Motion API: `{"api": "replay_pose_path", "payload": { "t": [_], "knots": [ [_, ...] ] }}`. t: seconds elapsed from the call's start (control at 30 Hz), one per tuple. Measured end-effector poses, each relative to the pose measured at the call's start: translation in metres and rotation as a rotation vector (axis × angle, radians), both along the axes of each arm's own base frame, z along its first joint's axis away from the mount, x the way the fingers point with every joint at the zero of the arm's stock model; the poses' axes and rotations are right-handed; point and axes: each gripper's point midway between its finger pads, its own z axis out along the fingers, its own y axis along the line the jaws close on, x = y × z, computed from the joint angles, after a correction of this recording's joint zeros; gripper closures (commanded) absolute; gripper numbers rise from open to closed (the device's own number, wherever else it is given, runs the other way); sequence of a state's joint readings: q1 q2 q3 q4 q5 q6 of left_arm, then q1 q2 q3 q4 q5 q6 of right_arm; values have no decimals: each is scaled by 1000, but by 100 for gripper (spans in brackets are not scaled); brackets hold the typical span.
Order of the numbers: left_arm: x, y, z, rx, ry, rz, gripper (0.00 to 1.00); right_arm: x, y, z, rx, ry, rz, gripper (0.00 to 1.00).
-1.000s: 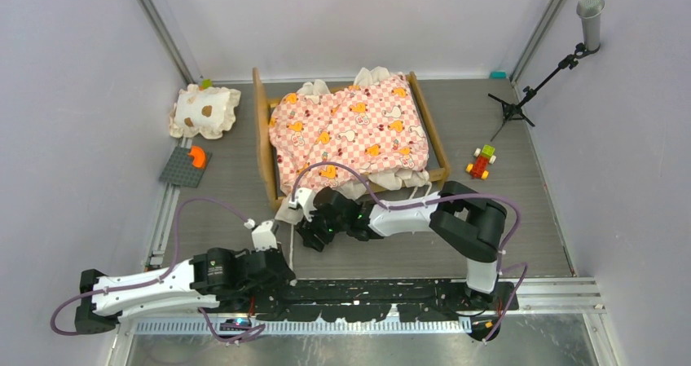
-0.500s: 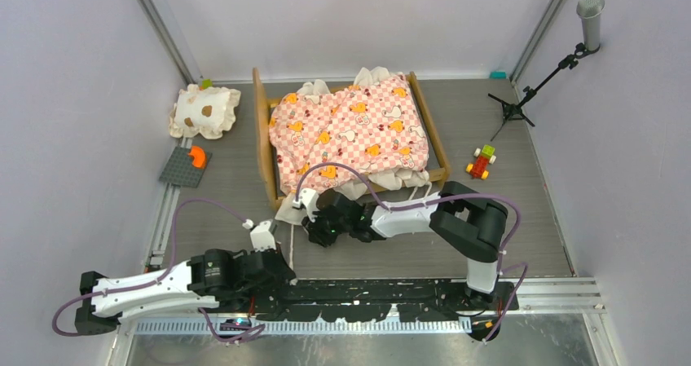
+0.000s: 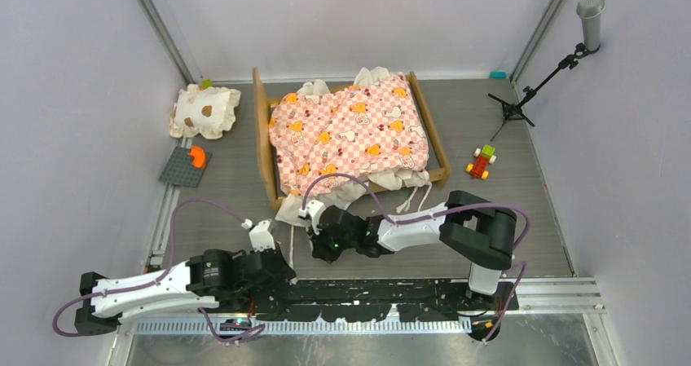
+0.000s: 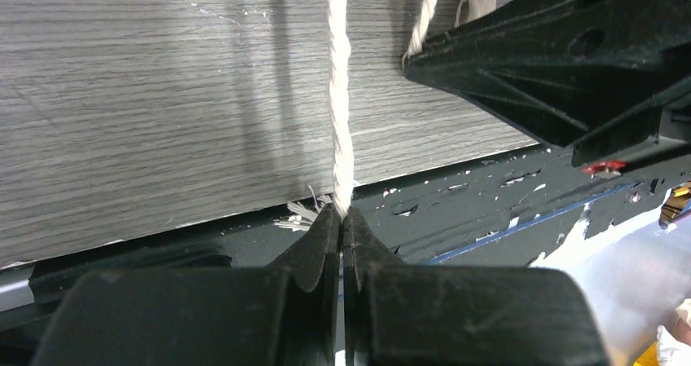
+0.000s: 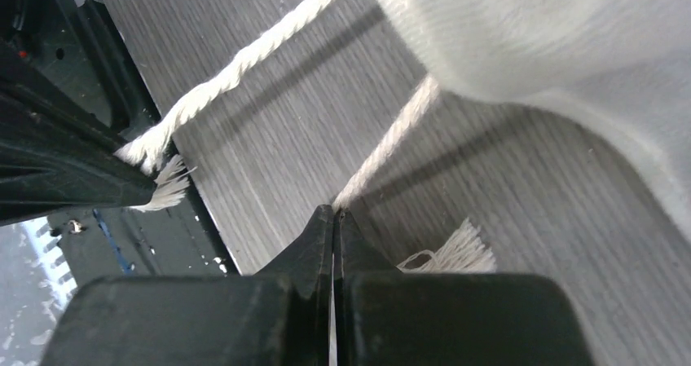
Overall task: Set up the pet bed
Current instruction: Cross the ropes on the bed frame.
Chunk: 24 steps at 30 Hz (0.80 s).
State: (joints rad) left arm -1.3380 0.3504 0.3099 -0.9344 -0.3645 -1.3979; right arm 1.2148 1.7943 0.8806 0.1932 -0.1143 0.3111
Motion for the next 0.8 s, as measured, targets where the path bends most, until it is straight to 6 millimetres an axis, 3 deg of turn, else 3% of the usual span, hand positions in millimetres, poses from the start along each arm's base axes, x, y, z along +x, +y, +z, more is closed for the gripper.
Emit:
{"api": "replay_pose_path", "payload": {
  "t": [0.33,0.7,0.73,0.8],
  "knots": [
    [0,1,-2,16,-6,-14,100,-14,-3,18,45,119,-118,99],
    [0,2,-3,25,-6,-16,100,-31,3,42,91,394,-303,99],
    [0,2,-3,25,-7,-16,100,-32,4,43,95,421,-321,95],
    [0,2,-3,25,-7,-16,100,-33,5,45,98,459,-351,78]
  ]
}}
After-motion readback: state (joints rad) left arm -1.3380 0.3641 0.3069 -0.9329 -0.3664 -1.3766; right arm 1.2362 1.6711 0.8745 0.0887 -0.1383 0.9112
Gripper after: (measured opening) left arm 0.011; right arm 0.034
